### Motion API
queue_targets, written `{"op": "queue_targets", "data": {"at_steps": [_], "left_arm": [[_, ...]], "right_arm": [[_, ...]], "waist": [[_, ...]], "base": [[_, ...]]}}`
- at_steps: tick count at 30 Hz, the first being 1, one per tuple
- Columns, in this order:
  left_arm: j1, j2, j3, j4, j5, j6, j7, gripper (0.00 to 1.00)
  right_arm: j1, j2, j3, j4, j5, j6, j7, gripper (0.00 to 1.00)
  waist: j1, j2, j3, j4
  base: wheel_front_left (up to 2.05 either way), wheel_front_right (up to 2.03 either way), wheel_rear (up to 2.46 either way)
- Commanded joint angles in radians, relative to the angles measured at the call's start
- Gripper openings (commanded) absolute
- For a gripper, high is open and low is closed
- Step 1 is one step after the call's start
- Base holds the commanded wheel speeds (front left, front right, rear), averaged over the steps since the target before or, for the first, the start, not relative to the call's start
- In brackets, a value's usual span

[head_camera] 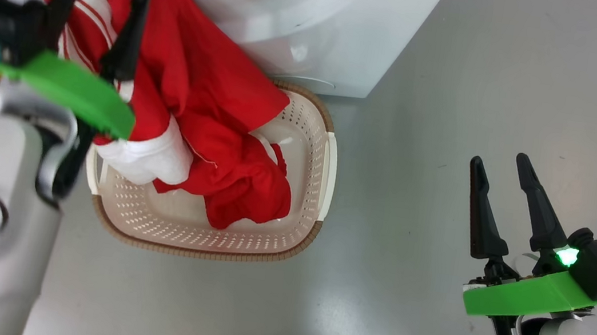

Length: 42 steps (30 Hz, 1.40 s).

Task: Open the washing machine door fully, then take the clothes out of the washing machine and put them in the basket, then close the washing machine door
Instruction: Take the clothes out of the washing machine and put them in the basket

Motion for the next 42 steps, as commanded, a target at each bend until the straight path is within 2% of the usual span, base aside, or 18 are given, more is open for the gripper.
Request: {"op": "queue_targets", "data": {"at_steps": [1,6,9,19,30,31,32,33,34,35,36,42], "left_arm": [[-0.031,0.045,0.020,-0.005,-0.010,-0.006,0.015,1.00],[-0.144,0.058,-0.024,0.106,-0.030,-0.006,0.100,1.00],[-0.206,0.061,-0.052,0.170,-0.047,-0.006,0.112,1.00],[-0.394,0.064,-0.164,0.434,-0.095,-0.006,0.132,1.00],[-0.476,0.072,-0.236,0.629,-0.150,-0.006,0.093,1.00],[-0.479,0.072,-0.240,0.640,-0.156,-0.006,0.085,0.64],[-0.482,0.072,-0.247,0.650,-0.161,-0.006,0.077,0.44],[-0.482,0.072,-0.247,0.650,-0.161,-0.006,0.077,0.44],[-0.483,0.068,-0.254,0.656,-0.170,-0.006,0.069,0.31],[-0.483,0.065,-0.259,0.662,-0.181,-0.006,0.062,0.09],[-0.484,0.066,-0.268,0.669,-0.186,-0.006,0.054,0.00],[-0.489,0.072,-0.301,0.690,-0.216,-0.006,-0.038,0.00]], "right_arm": [[-0.007,0.001,0.027,-0.026,-0.001,0.005,-0.006,1.00],[-0.017,0.001,0.033,-0.026,0.009,0.005,-0.006,1.00],[-0.020,0.001,0.034,-0.028,0.011,0.005,-0.006,1.00],[-0.041,0.001,0.055,-0.025,0.017,0.005,-0.006,1.00],[-0.035,0.001,0.058,-0.027,0.024,0.005,-0.006,1.00],[-0.035,0.001,0.058,-0.028,0.024,0.005,-0.006,1.00],[-0.035,0.001,0.058,-0.028,0.023,0.005,-0.006,1.00],[-0.035,0.001,0.058,-0.028,0.023,0.005,-0.006,1.00],[-0.035,0.001,0.059,-0.029,0.023,0.005,-0.006,1.00],[-0.034,0.001,0.058,-0.029,0.022,0.005,-0.006,1.00],[-0.034,0.001,0.058,-0.030,0.022,0.005,-0.006,1.00],[-0.031,0.001,0.053,-0.030,0.016,0.005,-0.006,1.00]], "waist": [[0.0000,0.0000,0.006,-0.004],[0.0000,0.0000,0.017,-0.015],[0.0000,0.0000,0.022,-0.019],[0.0000,0.0000,0.038,-0.048],[0.0000,0.0000,0.036,-0.067],[0.0000,0.0000,0.036,-0.067],[0.0000,0.0000,0.036,-0.067],[0.0000,0.0000,0.036,-0.067],[0.0000,0.0000,0.036,-0.066],[0.0000,0.0000,0.036,-0.066],[0.0000,0.0000,0.035,-0.065],[0.0000,0.0000,0.030,-0.059]], "base": [[0.00,0.00,0.00],[0.00,0.00,0.00],[0.00,0.00,0.00],[0.00,0.00,0.00],[0.00,0.00,0.00],[0.00,0.00,0.00],[0.00,0.00,0.00],[0.00,0.00,0.00],[0.00,0.00,0.00],[0.00,0.00,0.00],[0.00,0.00,0.00],[0.00,0.00,0.00]]}}
